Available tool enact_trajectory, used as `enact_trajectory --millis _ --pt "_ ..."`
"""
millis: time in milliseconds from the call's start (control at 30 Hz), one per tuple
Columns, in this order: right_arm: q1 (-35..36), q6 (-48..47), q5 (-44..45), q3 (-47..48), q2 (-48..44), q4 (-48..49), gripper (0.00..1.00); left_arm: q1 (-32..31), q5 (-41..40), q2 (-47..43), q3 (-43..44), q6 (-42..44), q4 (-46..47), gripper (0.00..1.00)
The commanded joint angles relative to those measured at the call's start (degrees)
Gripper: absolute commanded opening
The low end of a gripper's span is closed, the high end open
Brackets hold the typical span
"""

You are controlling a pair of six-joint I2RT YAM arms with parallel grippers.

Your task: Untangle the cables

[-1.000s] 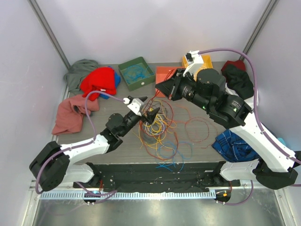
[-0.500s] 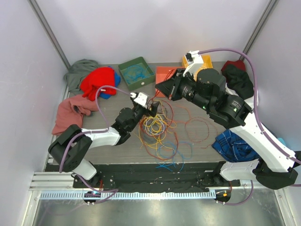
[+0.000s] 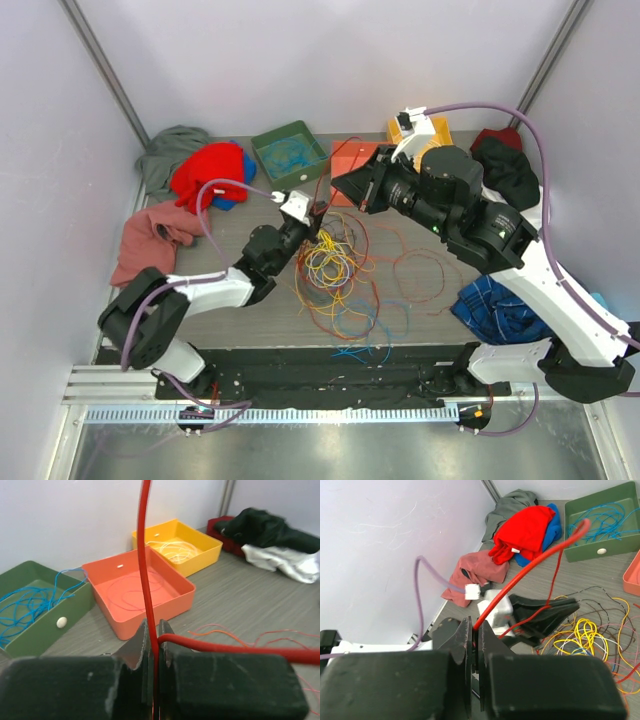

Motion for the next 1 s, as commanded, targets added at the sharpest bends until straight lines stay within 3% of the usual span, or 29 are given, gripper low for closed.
enact_trajectory --millis 0,133,267,433,500,567,667,800,833,967 --pt "0.21 -1.01 2.09 1.5 -1.57 2.57 0.02 -0.02 4.51 -9.95 -3.51 -4.79 -0.02 0.0" --pt "0.21 -1.45 4.64 0.71 -1.66 2.74 0.12 -0.28 12.75 -21.96 -3.27 -9.7 -10.73 0.0" --pt "0.3 -1.8 5.87 -0.87 -2.62 3.0 0.34 -0.37 17.7 -30.85 -1.07 -13.22 -21.98 0.0" --pt "0.21 -1.88 9.81 -5.95 -5.87 3.18 0.43 -0.37 22.0 -37.82 4.11 -14.02 -36.39 0.0" --pt "0.3 -2.59 11.92 -7.89 -8.07 3.18 0.54 -0.37 21.23 -39.31 8.5 -13.32 -43.69 0.0" --pt "0.3 -2.94 13.87 -10.8 -10.17 3.27 0.65 -0.28 20.17 -39.41 12.45 -12.71 -48.87 0.0" --pt "0.3 -3.82 12.65 -13.35 -11.76 3.27 0.75 -0.19 17.45 -36.34 22.99 -11.56 -55.03 0.0" --pt "0.3 -5.75 10.45 -19.22 -16.58 5.28 0.78 -0.28 15.25 -28.35 40.13 -10.94 -68.19 0.0" --pt "0.3 -6.19 9.92 -20.29 -17.73 5.73 0.79 -0.28 14.81 -25.46 46.16 -11.03 -69.63 0.0" --pt "0.3 -6.54 10.27 -24.25 -22.66 7.66 0.79 -0.28 13.75 -19.29 57.01 -10.86 -74.2 0.0"
